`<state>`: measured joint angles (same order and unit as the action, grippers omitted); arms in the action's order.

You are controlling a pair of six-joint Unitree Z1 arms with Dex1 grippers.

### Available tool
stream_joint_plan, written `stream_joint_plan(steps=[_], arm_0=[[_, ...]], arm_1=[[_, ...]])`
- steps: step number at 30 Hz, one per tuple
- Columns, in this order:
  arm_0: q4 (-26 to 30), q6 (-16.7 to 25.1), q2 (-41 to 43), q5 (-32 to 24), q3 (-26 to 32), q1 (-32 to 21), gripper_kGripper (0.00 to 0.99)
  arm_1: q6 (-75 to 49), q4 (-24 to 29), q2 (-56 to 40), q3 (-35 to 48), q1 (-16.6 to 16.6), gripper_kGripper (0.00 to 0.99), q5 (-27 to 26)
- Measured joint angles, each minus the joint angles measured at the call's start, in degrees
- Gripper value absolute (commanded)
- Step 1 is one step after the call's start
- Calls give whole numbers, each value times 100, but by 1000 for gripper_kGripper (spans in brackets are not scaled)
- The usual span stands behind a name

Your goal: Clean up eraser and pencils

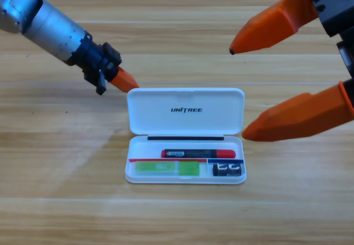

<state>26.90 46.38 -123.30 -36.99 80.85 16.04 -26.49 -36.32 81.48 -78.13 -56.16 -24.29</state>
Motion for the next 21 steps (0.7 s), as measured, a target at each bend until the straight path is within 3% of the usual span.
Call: stream_joint_plan(steps=[21], arm_0=[[27,-14,-261,-344,0,385,0]], arm_1=[[8,0,0,0,0,943,0]])
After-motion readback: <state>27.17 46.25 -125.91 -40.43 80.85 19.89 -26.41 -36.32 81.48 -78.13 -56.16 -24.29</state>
